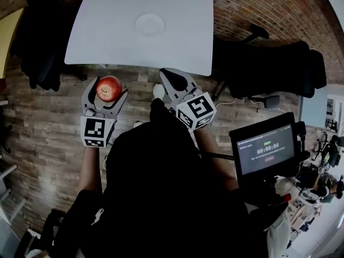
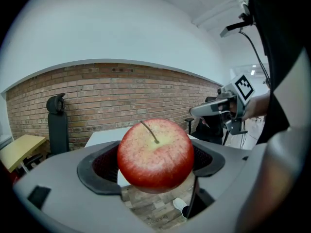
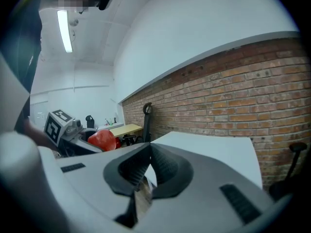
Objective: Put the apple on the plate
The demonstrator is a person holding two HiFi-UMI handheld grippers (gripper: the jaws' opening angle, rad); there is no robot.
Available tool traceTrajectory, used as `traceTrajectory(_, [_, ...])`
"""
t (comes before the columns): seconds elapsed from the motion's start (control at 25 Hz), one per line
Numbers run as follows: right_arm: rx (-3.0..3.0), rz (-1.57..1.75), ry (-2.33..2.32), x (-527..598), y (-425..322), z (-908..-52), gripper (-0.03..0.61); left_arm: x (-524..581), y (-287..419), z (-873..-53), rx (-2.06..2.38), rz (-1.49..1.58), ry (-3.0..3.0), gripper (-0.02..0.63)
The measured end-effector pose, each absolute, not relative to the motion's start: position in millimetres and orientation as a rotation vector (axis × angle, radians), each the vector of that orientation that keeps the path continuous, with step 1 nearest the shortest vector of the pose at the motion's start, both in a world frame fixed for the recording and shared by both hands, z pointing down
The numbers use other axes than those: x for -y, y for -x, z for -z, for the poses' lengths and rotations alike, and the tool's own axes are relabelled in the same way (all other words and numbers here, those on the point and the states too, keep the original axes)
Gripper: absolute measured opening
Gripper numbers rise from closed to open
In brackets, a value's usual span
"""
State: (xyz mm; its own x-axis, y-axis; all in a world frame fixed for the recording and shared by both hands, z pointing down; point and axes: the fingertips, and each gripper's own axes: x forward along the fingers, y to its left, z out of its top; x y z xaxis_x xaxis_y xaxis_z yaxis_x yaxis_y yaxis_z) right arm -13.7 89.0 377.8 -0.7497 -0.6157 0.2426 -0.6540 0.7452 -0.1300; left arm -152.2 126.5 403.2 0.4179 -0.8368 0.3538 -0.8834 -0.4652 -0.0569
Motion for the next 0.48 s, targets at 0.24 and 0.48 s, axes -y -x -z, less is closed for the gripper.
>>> traceTrajectory(0.24, [2.763,-0.279,-1.019,-81,13,-375,0.003,-118,153,-400,1.551,-0.5,-2.547,0.42])
traceTrajectory(0.48, [2.735,-0.348,-0.979,-8,-20,-383,0.003,-46,122,-404,1.539,-0.525,-2.496,0.42])
